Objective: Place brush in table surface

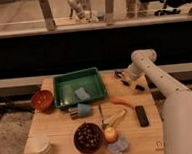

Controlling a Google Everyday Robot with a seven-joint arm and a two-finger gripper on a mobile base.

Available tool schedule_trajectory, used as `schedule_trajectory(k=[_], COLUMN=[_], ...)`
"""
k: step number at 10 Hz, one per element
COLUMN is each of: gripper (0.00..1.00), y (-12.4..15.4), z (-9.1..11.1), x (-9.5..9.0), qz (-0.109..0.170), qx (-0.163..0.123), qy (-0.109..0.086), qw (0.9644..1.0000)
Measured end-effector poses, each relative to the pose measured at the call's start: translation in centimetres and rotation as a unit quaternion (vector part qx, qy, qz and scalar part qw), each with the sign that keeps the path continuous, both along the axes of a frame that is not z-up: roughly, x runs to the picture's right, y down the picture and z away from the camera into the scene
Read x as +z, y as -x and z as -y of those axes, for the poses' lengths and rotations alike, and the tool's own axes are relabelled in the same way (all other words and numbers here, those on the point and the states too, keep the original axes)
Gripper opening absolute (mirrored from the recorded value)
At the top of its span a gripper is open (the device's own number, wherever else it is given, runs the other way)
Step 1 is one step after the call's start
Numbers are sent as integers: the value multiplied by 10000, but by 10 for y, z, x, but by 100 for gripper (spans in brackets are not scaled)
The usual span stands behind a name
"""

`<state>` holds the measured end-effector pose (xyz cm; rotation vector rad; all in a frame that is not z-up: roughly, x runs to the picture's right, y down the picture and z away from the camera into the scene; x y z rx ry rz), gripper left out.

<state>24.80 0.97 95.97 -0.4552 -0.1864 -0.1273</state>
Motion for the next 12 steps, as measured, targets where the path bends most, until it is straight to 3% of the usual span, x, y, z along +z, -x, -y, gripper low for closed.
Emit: schedule_trajectory(k=[3,6,9,12], gripper=[80,80,80,80], y=[1,6,7,6], z=[5,4,2,0], x=[2,7,18,24], qz=[-290,-538,-881,-939], qx=[369,740,1586,1887], qy=[-58,11,240,337], qw=[9989,9958,9831,9769])
